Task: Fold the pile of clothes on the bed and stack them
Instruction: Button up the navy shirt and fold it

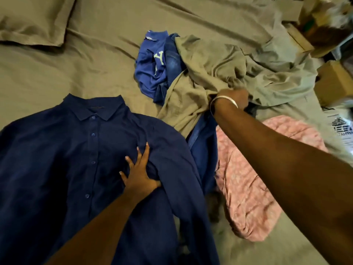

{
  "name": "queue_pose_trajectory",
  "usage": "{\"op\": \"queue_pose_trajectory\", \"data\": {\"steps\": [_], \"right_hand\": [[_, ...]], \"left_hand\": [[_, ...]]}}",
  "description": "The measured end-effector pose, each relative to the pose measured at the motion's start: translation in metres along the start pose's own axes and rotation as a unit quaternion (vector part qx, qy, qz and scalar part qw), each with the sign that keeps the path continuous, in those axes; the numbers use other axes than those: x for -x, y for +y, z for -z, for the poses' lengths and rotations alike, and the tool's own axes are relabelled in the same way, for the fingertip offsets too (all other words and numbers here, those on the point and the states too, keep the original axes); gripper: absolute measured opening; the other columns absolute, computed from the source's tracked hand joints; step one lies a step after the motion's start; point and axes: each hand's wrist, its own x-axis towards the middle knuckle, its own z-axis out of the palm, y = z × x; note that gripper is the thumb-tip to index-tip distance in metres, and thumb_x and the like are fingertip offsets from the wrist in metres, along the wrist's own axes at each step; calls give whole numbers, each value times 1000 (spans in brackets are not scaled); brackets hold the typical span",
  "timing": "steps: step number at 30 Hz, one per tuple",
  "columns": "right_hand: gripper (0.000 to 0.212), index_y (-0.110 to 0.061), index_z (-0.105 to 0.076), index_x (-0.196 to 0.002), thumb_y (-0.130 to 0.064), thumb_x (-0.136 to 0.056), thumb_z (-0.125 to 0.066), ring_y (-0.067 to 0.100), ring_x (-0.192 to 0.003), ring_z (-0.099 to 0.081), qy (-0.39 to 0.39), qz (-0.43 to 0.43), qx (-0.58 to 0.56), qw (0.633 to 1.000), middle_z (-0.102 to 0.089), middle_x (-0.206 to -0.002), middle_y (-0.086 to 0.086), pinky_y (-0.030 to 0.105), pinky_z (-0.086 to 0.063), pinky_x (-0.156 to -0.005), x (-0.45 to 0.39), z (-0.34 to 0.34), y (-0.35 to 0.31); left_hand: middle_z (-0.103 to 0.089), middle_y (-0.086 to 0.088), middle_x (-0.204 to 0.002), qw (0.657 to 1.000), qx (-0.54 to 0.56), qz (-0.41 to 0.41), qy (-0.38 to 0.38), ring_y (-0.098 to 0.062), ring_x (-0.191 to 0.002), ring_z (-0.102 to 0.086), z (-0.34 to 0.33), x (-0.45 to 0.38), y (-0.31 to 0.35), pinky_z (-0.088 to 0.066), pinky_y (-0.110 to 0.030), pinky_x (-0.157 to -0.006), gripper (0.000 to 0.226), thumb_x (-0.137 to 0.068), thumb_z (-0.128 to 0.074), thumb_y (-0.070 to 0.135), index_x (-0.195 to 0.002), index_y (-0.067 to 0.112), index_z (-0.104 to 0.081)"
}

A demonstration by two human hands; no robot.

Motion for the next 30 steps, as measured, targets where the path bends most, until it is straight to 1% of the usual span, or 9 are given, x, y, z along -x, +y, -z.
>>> {"op": "queue_pose_trajectory", "data": {"steps": [3, 8, 11, 14, 17, 19, 23, 27, 30], "right_hand": [[39, -7, -61, -122, -26, -92, -46, 29, -117, -57, 60, 128, -80, 987, -63, -125, 13, 33, -44, -99, -17, 13, -42], [35, -16, -70, -94, -21, -75, -42, 28, -103, -61, 77, 356, -114, 924, -65, -114, 15, 30, -48, -97, -86, 25, -78], [47, -25, -67, -121, -16, -78, -51, 40, -130, -47, -106, 471, -28, 875, -48, -138, 27, 46, -36, -112, -54, 23, -54], [107, -37, -16, -154, -62, -62, -63, 53, -144, -8, -251, 362, 266, 857, 14, -158, 28, 57, -19, -117, 1, 16, 11], [134, -59, 15, -144, -66, -52, -83, 58, -142, -2, -331, 277, 350, 831, 37, -153, 18, 62, -28, -112, 31, -1, 65], [109, -56, -5, -146, -52, -68, -80, 59, -137, -14, -330, 255, 379, 826, 14, -156, 21, 62, -35, -106, 41, -12, 75], [43, -24, -57, -128, -13, -87, -56, 51, -109, -54, -232, 313, 347, 853, -45, -130, 24, 44, -47, -94, 21, -10, 73], [36, -11, -64, -120, -26, -89, -57, 42, -114, -58, -43, 241, 165, 955, -64, -121, 21, 46, -46, -92, -27, 18, 34], [55, -13, -53, -131, -31, -80, -58, 35, -121, -55, -61, 192, -21, 979, -56, -133, 18, 45, -47, -98, -60, 7, -29]], "left_hand": [[20, 16, -160, 998, 22, -20, -51, -31, -146, 26, 10, -3, -4, 12, -71, -109, 111, -79, -78, 41, -134, 61, 17], [41, 22, -146, 994, -82, 31, -58, -32, -143, 32, 1, 3, 7, 8, -70, -110, 142, -54, -84, 65, -132, 57, 34], [55, 20, -136, 989, -132, 54, -34, -33, -140, 37, -10, 4, 12, 7, -70, -110, 148, -51, -78, 77, -134, 50, 41], [59, 19, -131, 987, -144, 57, -29, -34, -139, 39, -14, 2, 8, 6, -70, -111, 143, -56, -73, 79, -133, 46, 42], [58, 18, -131, 986, -155, 47, -25, -32, -135, 43, -19, 0, 5, 7, -69, -111, 141, -56, -71, 80, -130, 45, 44], [57, 18, -133, 987, -152, 41, -23, -28, -131, 47, -20, 0, 3, 8, -70, -110, 143, -50, -70, 84, -131, 48, 43], [49, 22, -143, 993, -106, 22, -40, -25, -130, 48, -17, 7, -4, 12, -69, -108, 161, -11, -47, 102, -134, 50, 42], [52, 19, -142, 990, -124, 27, -60, -27, -129, 50, -13, 7, -1, 14, -67, -109, 163, -10, -46, 101, -131, 44, 49], [55, 14, -141, 985, -155, 36, -73, -32, -129, 50, -13, 8, 6, 13, -69, -109, 158, -30, -67, 90, -131, 46, 47]]}}
